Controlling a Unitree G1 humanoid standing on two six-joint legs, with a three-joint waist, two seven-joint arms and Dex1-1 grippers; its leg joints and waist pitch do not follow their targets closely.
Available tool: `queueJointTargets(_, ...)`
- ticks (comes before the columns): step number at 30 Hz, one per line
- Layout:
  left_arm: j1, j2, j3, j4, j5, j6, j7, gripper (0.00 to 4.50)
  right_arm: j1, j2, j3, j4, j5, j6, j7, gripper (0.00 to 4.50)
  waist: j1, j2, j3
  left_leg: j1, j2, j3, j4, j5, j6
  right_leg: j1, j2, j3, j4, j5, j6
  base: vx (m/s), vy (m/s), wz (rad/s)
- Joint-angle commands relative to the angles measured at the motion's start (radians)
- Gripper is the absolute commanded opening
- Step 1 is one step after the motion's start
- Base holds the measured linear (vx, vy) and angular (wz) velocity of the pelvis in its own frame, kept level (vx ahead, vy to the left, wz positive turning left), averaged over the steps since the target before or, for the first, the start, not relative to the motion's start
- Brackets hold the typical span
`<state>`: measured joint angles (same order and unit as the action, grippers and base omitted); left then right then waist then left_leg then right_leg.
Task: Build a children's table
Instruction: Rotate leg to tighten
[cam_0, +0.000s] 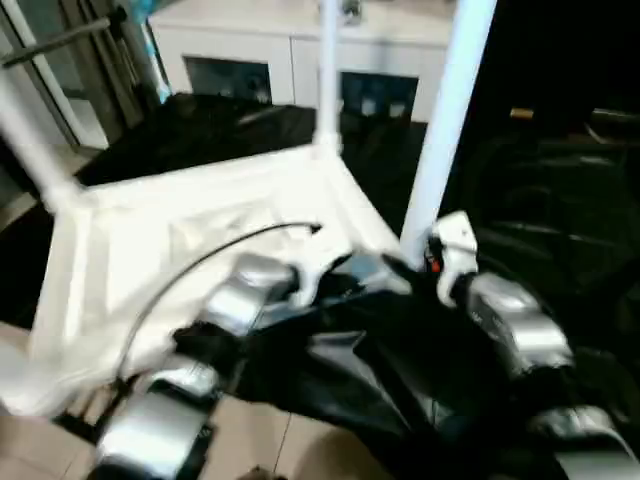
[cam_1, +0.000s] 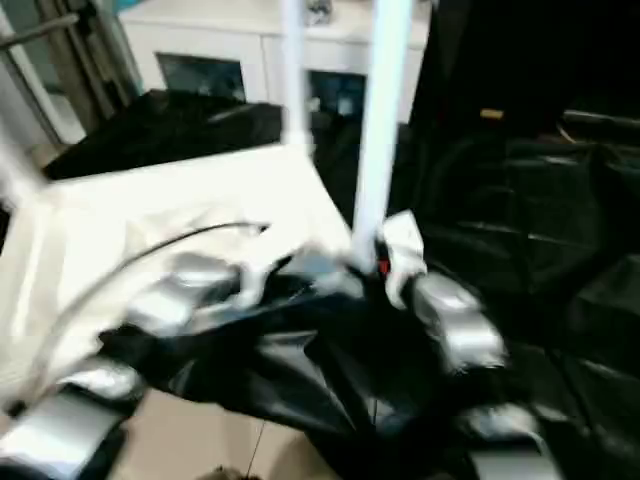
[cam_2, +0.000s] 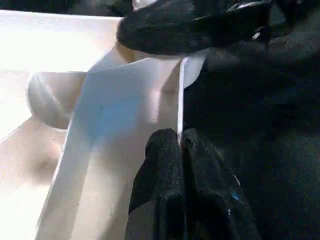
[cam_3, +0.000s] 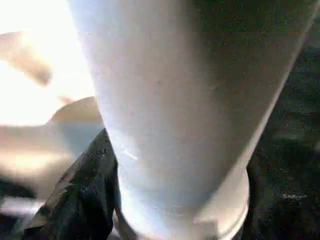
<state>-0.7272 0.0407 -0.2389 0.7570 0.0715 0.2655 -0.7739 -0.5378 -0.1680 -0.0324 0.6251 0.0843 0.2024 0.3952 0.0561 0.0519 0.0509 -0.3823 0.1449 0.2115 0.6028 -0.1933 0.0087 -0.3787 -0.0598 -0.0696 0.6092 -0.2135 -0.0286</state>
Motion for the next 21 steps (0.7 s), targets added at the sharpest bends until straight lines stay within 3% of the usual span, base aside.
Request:
queueJointTargets(1,-0.043,-0.042,0.022,0.01,-0.002,0.015,0.103,0.0,0.024,0.068,0.057,0.095,-0.04,0.016,-0.069,2.78,-0.005,-0.012,-0.06,0.023,0.098,-0.056,-0.074,-0.18,0.028,0.033,-0.121,0.066,-0.085,-0.141,-0.233,0.0,0.0,0.0)
queueJointTargets(3,-0.039,-0.049,0.02,0.007,-0.001,0.013,0.099,0.0,0.022,0.081,0.061,0.107,-0.04,-0.014,-0.048,2.78,-0.001,-0.013,-0.06,0.02,0.097,-0.055,-0.071,-0.162,0.046,0.035,-0.123,0.066,-0.086,-0.127,-0.233,0.0,0.0,0.0)
queueJointTargets(5,-0.031,-0.047,0.016,-0.003,-0.004,0.009,0.079,0.0,0.018,0.089,0.053,0.109,-0.029,-0.032,-0.025,3.47,0.0,-0.013,-0.059,0.018,0.099,-0.056,-0.072,-0.161,0.062,0.037,-0.122,0.064,-0.087,-0.14,-0.226,0.0,0.0,0.0)
queueJointTargets(9,-0.008,-0.026,0.002,-0.03,-0.012,-0.008,0.021,0.0,0.006,0.075,0.056,0.112,-0.026,-0.067,0.016,3.69,-0.003,-0.011,-0.057,0.022,0.103,-0.059,-0.078,-0.198,0.054,0.034,-0.119,0.063,-0.09,-0.187,-0.221,0.0,0.0,0.0)
queueJointTargets(11,0.014,-0.002,-0.016,-0.056,-0.016,-0.023,-0.033,0.0,0.003,0.048,0.082,0.106,-0.039,-0.083,0.066,3.69,-0.004,-0.012,-0.059,0.017,0.103,-0.06,-0.077,-0.191,0.053,0.039,-0.123,0.063,-0.085,-0.165,-0.224,0.0,0.0,0.0)
queueJointTargets(14,0.048,0.04,-0.043,-0.1,-0.028,-0.048,-0.131,0.0,0.015,-0.009,0.127,0.066,-0.039,-0.108,0.202,3.69,-0.011,-0.014,-0.061,0.011,0.099,-0.056,-0.068,-0.145,0.09,0.043,-0.123,0.063,-0.077,-0.077,-0.245,0.0,0.0,0.0)
queueJointTargets(19,0.104,0.115,-0.075,-0.192,-0.076,-0.061,-0.32,0.0,0.057,-0.11,0.151,-0.049,0.035,-0.085,0.484,3.69,0.001,-0.012,-0.062,0.01,0.106,-0.053,-0.064,-0.126,0.129,0.045,-0.118,0.059,-0.07,-0.052,-0.252,0.0,0.0,0.0)
queueJointTargets(21,0.112,0.134,-0.085,-0.208,-0.081,-0.057,-0.357,0.0,0.067,-0.133,0.158,-0.072,0.048,-0.078,0.539,3.69,0.002,-0.009,-0.06,0.014,0.109,-0.052,-0.068,-0.138,0.127,0.038,-0.114,0.058,-0.072,-0.074,-0.252,0.0,0.0,0.0)
